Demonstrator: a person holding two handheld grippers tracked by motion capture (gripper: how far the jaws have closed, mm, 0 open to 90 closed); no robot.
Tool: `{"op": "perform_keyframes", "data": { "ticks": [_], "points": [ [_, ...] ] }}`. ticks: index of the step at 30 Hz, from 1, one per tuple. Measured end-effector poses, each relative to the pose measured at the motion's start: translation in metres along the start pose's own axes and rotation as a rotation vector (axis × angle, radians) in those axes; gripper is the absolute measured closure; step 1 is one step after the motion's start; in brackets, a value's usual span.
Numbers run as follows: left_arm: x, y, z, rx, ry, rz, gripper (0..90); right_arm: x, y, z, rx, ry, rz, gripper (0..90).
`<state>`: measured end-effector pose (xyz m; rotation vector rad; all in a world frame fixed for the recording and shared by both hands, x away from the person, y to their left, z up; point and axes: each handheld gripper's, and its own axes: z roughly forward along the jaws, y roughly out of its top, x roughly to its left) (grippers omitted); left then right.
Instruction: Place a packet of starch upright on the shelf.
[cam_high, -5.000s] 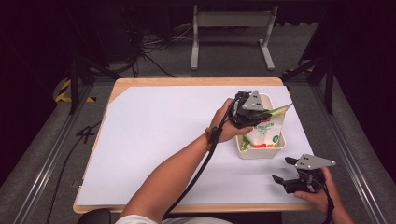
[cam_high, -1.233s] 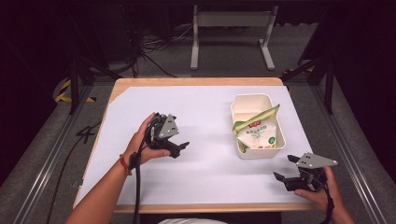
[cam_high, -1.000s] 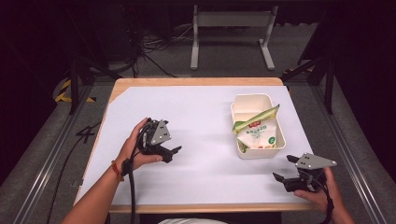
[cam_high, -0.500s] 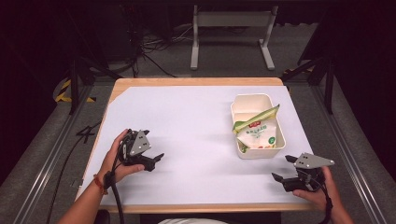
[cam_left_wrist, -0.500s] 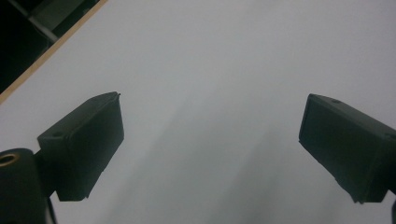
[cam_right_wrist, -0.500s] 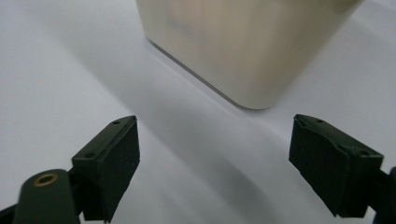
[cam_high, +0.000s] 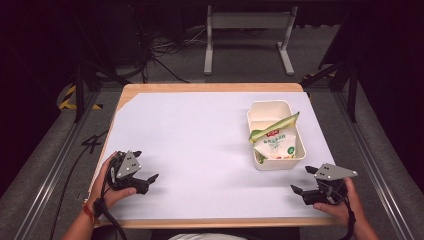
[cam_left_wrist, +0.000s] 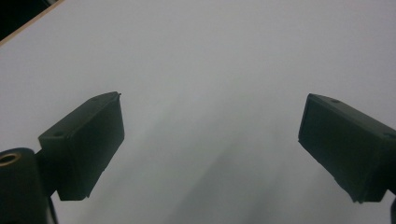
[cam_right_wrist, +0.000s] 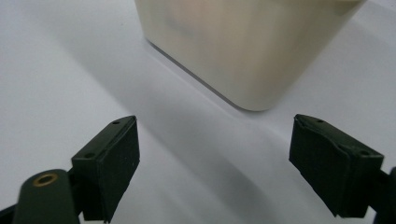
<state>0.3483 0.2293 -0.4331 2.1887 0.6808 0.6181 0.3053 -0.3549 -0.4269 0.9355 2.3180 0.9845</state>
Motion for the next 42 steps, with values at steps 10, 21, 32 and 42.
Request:
{"op": "perform_keyframes", "data": {
  "ticks": [10,21,32,42],
  "points": [
    [0.011,-0.035,-0.019,-0.11,0.002,-0.165,7.9,-0.001,-0.002,0.001,0.002,-0.007,-0.004,15.6],
    [0.008,-0.035,-0.017,-0.105,-0.008,-0.166,7.6,0.0,0.0,0.001,-0.003,-0.011,-0.015,15.5],
    [0.008,-0.035,-0.015,-0.107,-0.021,-0.167,7.6,-0.001,-0.001,0.002,0.001,-0.016,-0.015,15.6],
    [0.008,-0.033,-0.011,-0.088,-0.04,-0.146,7.3,-0.001,-0.002,0.003,0.006,-0.014,-0.017,15.6]
  ]
}}
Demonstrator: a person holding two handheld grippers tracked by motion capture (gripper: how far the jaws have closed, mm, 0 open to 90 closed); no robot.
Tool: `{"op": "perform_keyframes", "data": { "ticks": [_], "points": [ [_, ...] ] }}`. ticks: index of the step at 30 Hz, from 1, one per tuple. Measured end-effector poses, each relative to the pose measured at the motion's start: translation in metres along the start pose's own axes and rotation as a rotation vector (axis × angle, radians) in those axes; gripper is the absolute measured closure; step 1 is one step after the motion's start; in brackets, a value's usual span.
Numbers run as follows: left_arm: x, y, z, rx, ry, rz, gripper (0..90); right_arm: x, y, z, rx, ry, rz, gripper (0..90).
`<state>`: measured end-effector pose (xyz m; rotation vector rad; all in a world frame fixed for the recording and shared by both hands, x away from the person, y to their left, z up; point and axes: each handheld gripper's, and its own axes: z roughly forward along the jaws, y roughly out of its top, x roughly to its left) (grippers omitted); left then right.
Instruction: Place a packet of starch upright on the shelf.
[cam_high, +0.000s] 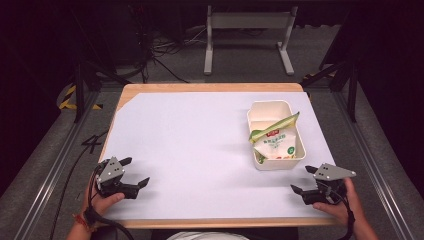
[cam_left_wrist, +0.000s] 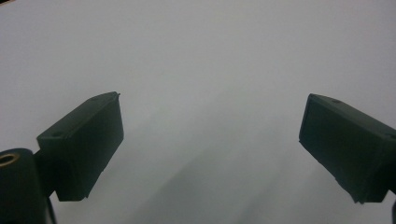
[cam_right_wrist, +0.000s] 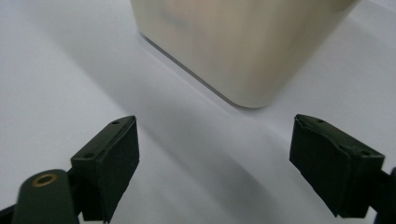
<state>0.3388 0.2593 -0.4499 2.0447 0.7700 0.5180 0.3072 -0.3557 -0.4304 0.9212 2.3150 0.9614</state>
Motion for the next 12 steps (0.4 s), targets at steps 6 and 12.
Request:
{"op": "perform_keyframes", "data": {
  "ticks": [6,12],
  "points": [
    [-0.0002,0.0012,0.0027,0.006,-0.006,0.018,7.4,-0.0009,-0.0009,0.0001,0.004,-0.006,0.002,15.5],
    [-0.0008,0.0021,0.0047,0.015,-0.011,0.032,7.1,-0.0014,-0.0014,-0.001,0.003,-0.009,0.01,15.6]
  ]
}}
